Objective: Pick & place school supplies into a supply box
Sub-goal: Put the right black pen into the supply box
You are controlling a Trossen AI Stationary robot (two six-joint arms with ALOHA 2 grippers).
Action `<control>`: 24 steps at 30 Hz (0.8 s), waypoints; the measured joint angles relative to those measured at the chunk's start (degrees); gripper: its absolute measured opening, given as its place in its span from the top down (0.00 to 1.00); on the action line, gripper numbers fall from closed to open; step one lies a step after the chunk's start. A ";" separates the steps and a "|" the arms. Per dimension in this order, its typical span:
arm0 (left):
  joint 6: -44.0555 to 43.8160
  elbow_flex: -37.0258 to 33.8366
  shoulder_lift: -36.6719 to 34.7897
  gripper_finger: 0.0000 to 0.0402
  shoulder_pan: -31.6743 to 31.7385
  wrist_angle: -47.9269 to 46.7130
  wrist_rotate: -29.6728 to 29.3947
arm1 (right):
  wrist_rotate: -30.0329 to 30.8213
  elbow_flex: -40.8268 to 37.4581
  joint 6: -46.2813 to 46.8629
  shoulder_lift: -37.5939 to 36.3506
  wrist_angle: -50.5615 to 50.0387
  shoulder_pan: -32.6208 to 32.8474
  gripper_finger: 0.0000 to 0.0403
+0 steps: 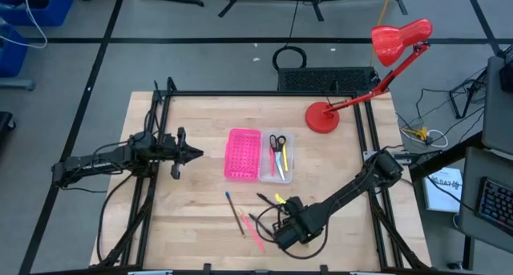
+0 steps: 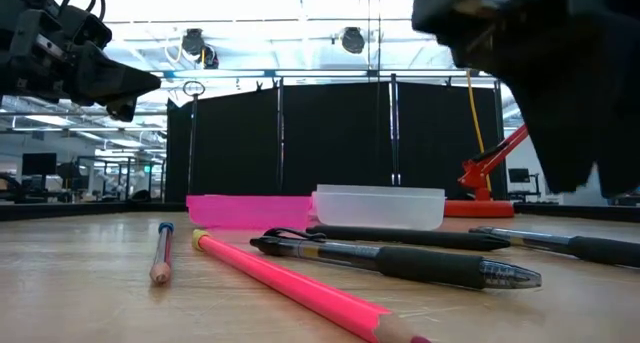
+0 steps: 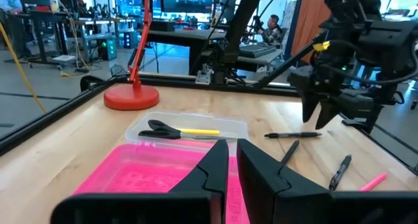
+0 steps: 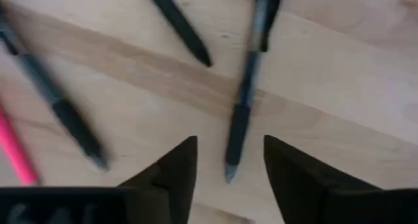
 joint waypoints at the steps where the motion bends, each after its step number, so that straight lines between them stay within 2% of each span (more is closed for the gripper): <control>1: 0.26 0.00 0.00 0.90 0.00 0.00 -0.01 | -0.69 -0.74 0.04 -0.05 0.80 -0.07 0.55; 4: 0.45 0.00 0.00 0.90 0.00 -0.20 -0.01 | -4.15 -3.67 -0.41 -0.01 4.15 -0.57 0.52; 10: 0.44 0.00 -0.02 0.90 -0.01 -0.62 -0.01 | -4.67 -10.60 -3.55 -0.51 13.01 -1.86 0.52; 17: -0.21 0.00 0.04 0.90 -0.02 -1.27 -0.13 | -4.55 -16.60 -5.12 -0.45 15.85 -2.51 0.59; 24: -2.97 0.00 0.04 0.90 -0.02 -0.47 -0.12 | -4.37 -19.06 -6.38 -0.45 16.42 -2.49 0.69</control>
